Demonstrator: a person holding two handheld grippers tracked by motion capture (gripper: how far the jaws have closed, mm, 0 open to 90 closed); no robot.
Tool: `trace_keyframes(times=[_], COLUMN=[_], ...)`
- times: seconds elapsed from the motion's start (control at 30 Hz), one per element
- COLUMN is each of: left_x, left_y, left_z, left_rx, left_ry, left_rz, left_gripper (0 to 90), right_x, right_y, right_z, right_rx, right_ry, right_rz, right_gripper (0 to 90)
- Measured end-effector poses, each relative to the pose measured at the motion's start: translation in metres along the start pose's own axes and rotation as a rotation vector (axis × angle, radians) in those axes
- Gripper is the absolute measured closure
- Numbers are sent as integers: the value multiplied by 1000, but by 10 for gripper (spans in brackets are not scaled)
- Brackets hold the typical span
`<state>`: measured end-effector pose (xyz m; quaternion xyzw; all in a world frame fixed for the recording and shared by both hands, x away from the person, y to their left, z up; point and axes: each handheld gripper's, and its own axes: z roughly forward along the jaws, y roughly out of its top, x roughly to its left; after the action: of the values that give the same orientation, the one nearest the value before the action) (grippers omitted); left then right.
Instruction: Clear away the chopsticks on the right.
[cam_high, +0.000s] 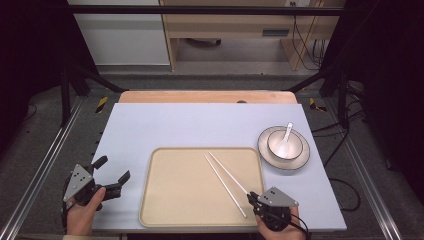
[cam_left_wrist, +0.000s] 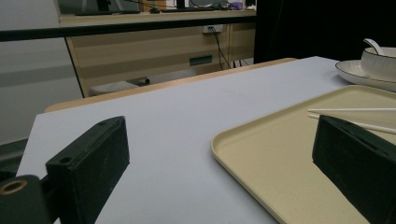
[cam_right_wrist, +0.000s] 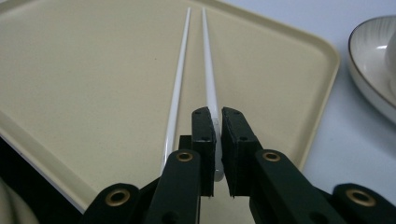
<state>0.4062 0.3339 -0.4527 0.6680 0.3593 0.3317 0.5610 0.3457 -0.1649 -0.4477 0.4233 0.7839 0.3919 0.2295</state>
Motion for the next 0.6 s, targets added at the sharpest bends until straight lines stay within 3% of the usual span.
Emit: trace_keyframes(times=[0.17,0.3,0.33,0.37,0.43,0.5,0.6], left_x=[-3,-9,-11,-13,-19,-23,-27], left_y=[1,2,3,4,7,10,16], left_z=[2,6,7,8,9,11,14], left_rx=[7,18,22,26,40,65,78], left_ry=[-15,-34,-36,-39,-55,-65,-84], left_rz=[-2,-4,-4,-10,6,33,30], left_gripper=[38,42,43,46,53,59,101], right_x=[-1,-1,-2,0,-2,-7,-15], right_y=[-3,-4,-5,-4,-3,-2,0], right_z=[8,11,13,14,15,14,16], right_rx=[52,75,76,97,71,41,19], right_ry=[26,56,59,68,72,80,94], right_rz=[51,64,46,73,69,98,116], right_gripper=[838,836,834,826,782,769,703])
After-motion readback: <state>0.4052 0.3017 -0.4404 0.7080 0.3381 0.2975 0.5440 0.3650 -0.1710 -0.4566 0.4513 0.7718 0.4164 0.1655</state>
